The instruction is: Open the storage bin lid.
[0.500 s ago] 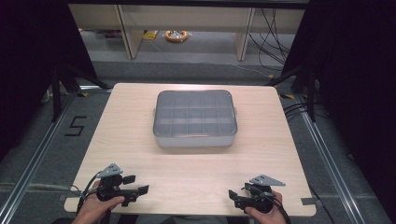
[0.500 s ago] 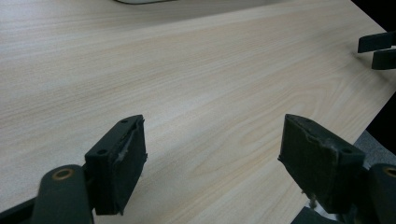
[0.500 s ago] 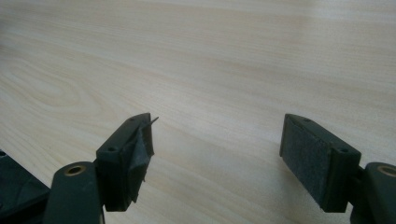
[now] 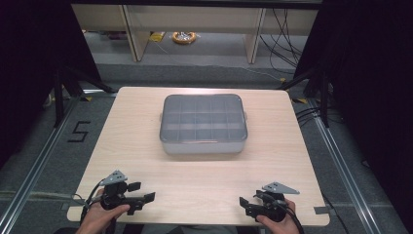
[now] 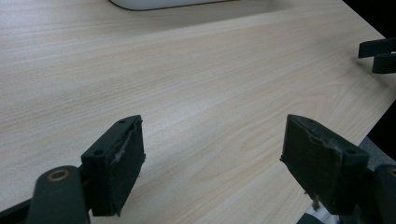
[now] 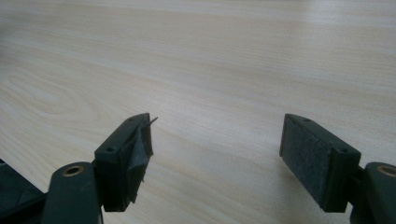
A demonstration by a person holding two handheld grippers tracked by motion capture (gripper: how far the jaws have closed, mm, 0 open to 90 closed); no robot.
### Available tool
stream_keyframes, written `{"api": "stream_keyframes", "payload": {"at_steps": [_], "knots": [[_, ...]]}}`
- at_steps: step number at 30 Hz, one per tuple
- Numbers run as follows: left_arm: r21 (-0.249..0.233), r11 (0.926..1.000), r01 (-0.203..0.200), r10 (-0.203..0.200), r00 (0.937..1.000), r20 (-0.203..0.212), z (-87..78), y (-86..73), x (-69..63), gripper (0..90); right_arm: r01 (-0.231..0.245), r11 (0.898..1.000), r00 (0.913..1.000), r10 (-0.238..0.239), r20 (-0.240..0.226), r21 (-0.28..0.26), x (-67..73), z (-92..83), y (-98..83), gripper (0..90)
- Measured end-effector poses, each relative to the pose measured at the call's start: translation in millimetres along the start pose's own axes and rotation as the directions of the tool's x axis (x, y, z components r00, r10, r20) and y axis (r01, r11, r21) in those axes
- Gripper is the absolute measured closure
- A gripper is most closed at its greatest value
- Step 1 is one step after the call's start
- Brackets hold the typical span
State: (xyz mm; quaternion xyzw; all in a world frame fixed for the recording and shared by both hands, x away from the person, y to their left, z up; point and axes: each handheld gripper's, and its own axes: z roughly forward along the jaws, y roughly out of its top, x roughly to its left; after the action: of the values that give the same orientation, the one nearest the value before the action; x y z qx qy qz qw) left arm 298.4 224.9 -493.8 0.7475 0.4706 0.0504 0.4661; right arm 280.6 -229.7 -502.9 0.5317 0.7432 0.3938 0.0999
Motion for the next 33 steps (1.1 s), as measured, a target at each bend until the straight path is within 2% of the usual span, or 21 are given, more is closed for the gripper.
{"api": "stream_keyframes", "payload": {"at_steps": [1, 3, 6, 7, 12, 13, 14, 16, 18, 19, 20, 22, 23, 27, 28, 31, 33], "knots": [[0.012, 0.9999, 0.002, -0.002, 1.0, 0.005, -0.6, 0.6, 0.7, 20.3, 0.014, 1.0, 0.9996, -0.014, 0.025, -0.008, -1.2, 0.7, 0.1, 26.2], [0.01, 0.9999, 0.009, -0.009, 1.0, 0.004, -0.3, 0.4, 1.2, 19.9, 0.006, 1.0, 0.9996, -0.006, 0.028, -0.005, -1.3, -1.7, 0.7, 26.2], [0.007, 0.9998, 0.017, -0.017, 0.9998, 0.007, -0.1, 0.5, 1.8, 19.5, -0.01, 1.0, 1.0, 0.01, 0.0, -0.021, -1.9, -0.3, 0.7, 26.2], [0.009, 0.9999, 0.014, -0.014, 0.9999, 0.002, -0.4, 0.9, 3.1, 19.4, -0.005, 1.0, 0.9998, 0.006, 0.02, -0.028, -2.3, 0.6, 0.9, 26.2], [0.004, 0.9997, 0.025, -0.025, 0.9997, 0.002, -0.6, 1.8, 3.9, 19.2, -0.016, 1.0, 0.9997, 0.016, 0.017, -0.023, -2.5, -1.5, 2.2, 26.2], [-0.006, 0.9996, 0.027, -0.027, 0.9996, 0.002, -0.1, 1.8, 4.3, 19.2, -0.061, 0.998, 0.9979, 0.061, 0.018, -0.014, 0.6, -2.0, 2.2, 26.2], [-0.001, 0.9997, 0.025, -0.025, 0.9997, 0.0, -0.7, 2.2, 5.1, 19.2, -0.019, 0.999, 0.9995, 0.02, 0.026, -0.029, -3.0, -0.8, 2.6, 26.3], [-0.01, 0.9991, 0.041, -0.04, 0.9992, 0.007, 0.0, 3.1, 5.9, 19.2, -0.007, 0.999, 0.9993, 0.009, 0.037, -0.032, -4.0, 0.5, 2.9, 26.3], [-0.012, 0.9991, 0.042, -0.042, 0.9991, 0.012, 0.2, 4.2, 7.2, 19.2, -0.02, 0.999, 0.9994, 0.021, 0.028, -0.05, -5.1, 1.4, 4.3, 26.4], [-0.014, 0.9988, 0.048, -0.047, 0.9988, 0.012, 0.7, 4.9, 7.1, 19.2, -0.014, 0.998, 0.9996, 0.015, 0.022, -0.063, -6.1, 1.0, 5.5, 26.5], [-0.016, 0.9987, 0.048, -0.047, 0.9988, 0.014, 1.3, 5.4, 7.5, 19.1, -0.02, 0.998, 0.9993, 0.022, 0.031, -0.054, -6.5, -0.7, 7.2, 26.6], [-0.015, 0.9991, 0.041, -0.04, 0.9992, 0.008, 1.8, 6.0, 8.4, 19.1, -0.01, 0.996, 0.9996, 0.012, 0.027, -0.084, -9.7, 1.2, 9.1, 26.6], [-0.008, 0.9986, 0.052, -0.052, 0.9986, 0.013, 2.4, 7.3, 9.4, 19.2, -0.046, 0.996, 0.9986, 0.048, 0.021, -0.079, -9.3, 1.0, 10.4, 26.7], [-0.008, 0.9983, 0.058, -0.058, 0.9981, 0.019, 3.8, 8.1, 9.8, 19.2, -0.049, 0.996, 0.9986, 0.05, 0.014, -0.079, -13.6, 3.0, 12.6, 26.8], [-0.002, 0.9985, 0.055, -0.055, 0.9982, 0.023, 3.9, 8.4, 10.0, 19.1, -0.054, 0.994, 0.9985, 0.054, 0.002, -0.092, -13.8, 4.4, 13.3, 26.8], [0.02, 0.9993, 0.033, -0.034, 0.999, 0.028, 5.4, 8.4, 10.6, 19.0, -0.048, 0.995, 0.9988, 0.049, 0.004, -0.093, -12.9, 4.5, 15.7, 26.8], [0.014, 0.9993, 0.034, -0.034, 0.9992, 0.023, 6.5, 8.4, 10.8, 19.3, -0.05, 0.994, 0.9987, 0.049, -0.011, -0.094, -12.3, 3.6, 16.8, 26.8]]}}
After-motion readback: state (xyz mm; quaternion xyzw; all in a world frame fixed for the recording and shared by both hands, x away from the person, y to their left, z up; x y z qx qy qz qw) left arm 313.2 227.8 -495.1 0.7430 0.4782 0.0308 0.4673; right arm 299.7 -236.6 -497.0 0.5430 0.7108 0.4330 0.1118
